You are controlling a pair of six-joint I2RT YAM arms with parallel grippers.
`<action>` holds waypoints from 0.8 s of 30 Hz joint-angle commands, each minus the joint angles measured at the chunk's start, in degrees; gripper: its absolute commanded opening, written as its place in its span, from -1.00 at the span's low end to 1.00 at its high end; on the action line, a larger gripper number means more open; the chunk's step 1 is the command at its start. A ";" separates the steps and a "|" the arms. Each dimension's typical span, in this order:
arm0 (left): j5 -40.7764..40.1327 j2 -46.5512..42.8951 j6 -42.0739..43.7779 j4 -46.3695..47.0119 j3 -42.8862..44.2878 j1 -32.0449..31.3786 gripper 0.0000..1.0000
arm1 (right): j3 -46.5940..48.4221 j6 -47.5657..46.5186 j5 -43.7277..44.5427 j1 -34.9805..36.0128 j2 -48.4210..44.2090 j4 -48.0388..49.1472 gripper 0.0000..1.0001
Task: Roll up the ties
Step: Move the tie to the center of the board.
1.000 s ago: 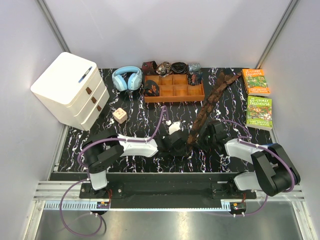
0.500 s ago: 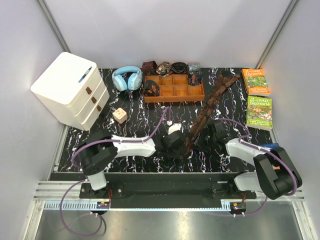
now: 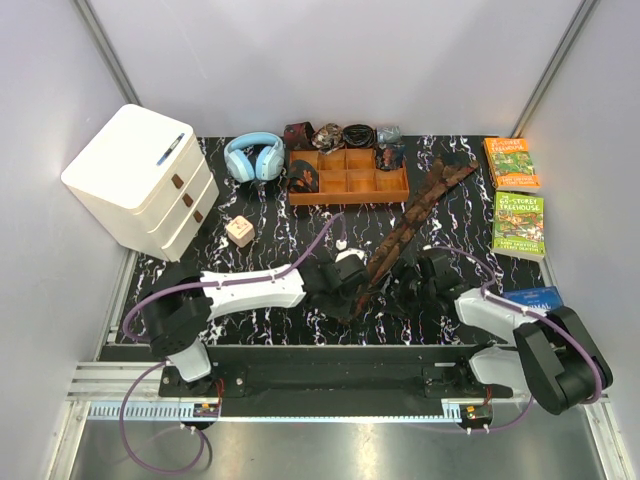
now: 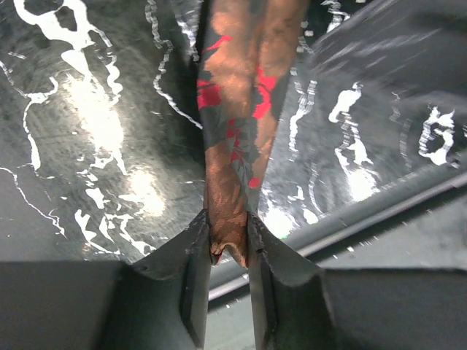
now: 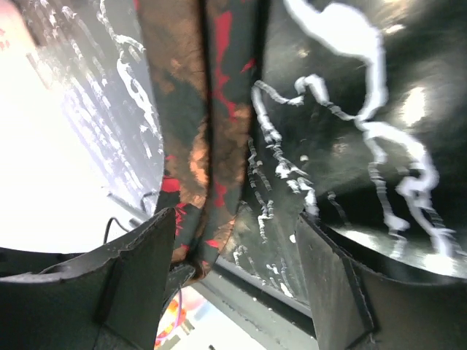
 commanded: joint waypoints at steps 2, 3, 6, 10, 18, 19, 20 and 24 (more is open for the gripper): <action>4.92 -2.87 2.43 -2.35 3.20 0.57 -0.42 | -1.90 6.01 -2.61 3.16 4.54 12.70 0.50; 5.01 -2.78 2.43 -2.35 3.29 0.57 -0.42 | -2.42 7.58 -2.61 3.60 5.77 14.39 0.48; 5.54 -2.87 2.61 -2.35 3.02 0.57 -0.42 | -4.79 11.27 -2.44 4.14 10.61 22.21 0.45; 5.71 -3.65 2.35 -2.27 2.67 0.57 -0.42 | -4.54 11.91 -1.82 5.36 13.69 24.77 0.40; 5.63 -4.54 2.08 -2.53 2.85 0.92 -0.42 | -5.06 13.75 -0.95 7.03 16.07 27.06 0.15; 7.11 -4.45 2.08 -2.53 2.93 0.83 -0.42 | -5.24 13.75 -0.68 7.12 16.16 27.23 0.15; 7.03 -4.62 2.00 -2.53 2.93 0.83 -0.42 | -5.33 14.01 -0.77 7.12 16.68 27.50 0.15; 6.86 -5.94 2.35 -2.97 2.58 1.62 -0.41 | -6.20 15.68 -1.29 8.00 18.18 31.53 0.15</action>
